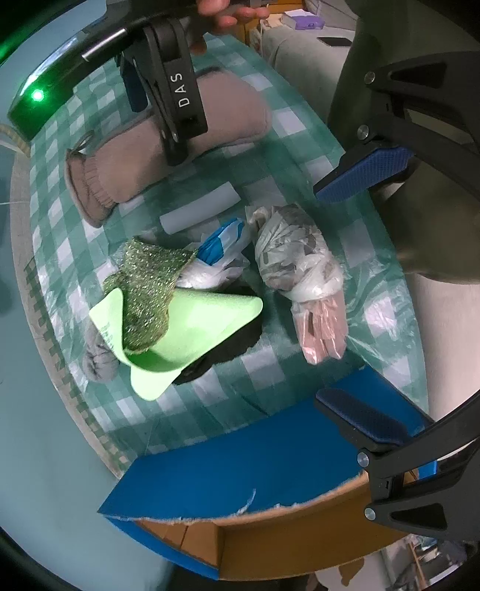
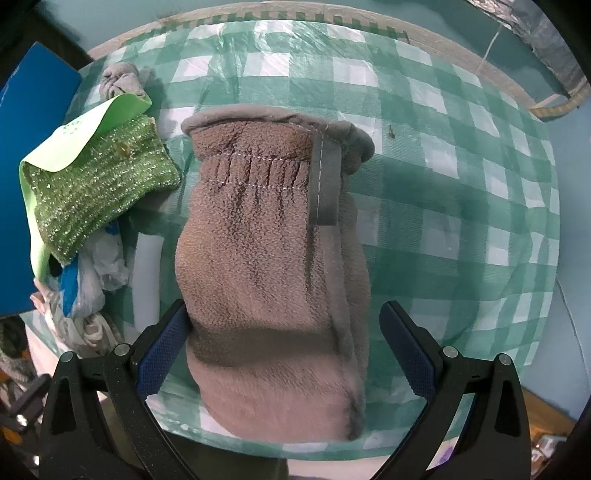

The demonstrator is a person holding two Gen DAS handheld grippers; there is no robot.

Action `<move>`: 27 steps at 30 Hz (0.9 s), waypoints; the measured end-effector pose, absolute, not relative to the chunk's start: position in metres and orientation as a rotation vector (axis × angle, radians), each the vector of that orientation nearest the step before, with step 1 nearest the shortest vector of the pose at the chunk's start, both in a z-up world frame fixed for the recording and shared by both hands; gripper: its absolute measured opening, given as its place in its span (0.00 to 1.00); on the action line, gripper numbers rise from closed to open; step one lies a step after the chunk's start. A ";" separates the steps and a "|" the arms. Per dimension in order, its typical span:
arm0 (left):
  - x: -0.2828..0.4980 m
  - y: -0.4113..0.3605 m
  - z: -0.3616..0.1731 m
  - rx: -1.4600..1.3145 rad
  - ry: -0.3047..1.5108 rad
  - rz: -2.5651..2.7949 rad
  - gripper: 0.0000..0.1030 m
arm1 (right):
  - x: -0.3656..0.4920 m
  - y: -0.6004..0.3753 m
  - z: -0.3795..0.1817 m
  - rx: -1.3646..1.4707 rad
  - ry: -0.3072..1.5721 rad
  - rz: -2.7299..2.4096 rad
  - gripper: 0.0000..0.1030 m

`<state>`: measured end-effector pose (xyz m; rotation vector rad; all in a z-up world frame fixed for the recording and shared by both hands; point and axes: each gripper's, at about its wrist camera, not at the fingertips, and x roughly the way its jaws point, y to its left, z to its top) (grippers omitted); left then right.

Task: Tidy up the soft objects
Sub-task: 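Grasp the brown fleece mitten with the right gripper while the left grasps the plastic-wrapped bundle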

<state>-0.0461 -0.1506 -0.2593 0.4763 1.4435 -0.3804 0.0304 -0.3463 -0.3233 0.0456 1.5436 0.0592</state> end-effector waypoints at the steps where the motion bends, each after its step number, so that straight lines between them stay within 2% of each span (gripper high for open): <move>1: -0.046 -0.151 -0.262 0.473 1.445 -0.382 0.99 | 0.034 -0.346 -0.326 0.050 1.547 0.061 0.97; 5: -0.044 -0.151 -0.276 0.458 1.483 -0.373 0.98 | 0.024 -0.338 -0.344 0.043 1.563 0.048 0.97; 10: -0.040 -0.146 -0.280 0.427 1.500 -0.370 0.98 | 0.025 -0.338 -0.355 0.042 1.568 0.041 0.90; 16: -0.034 -0.142 -0.282 0.411 1.498 -0.375 0.98 | 0.027 -0.339 -0.346 0.061 1.544 0.076 0.65; 18: -0.032 -0.144 -0.285 0.420 1.501 -0.378 0.98 | 0.027 -0.344 -0.344 0.087 1.538 0.094 0.52; 21: -0.030 -0.148 -0.290 0.432 1.506 -0.379 0.98 | 0.030 -0.351 -0.337 0.132 1.534 0.113 0.38; 24: -0.027 -0.152 -0.295 0.430 1.520 -0.382 0.98 | 0.020 -0.346 -0.336 0.159 1.531 0.127 0.31; 27: -0.025 -0.157 -0.305 0.432 1.536 -0.384 0.98 | 0.013 -0.341 -0.329 0.152 1.513 0.134 0.30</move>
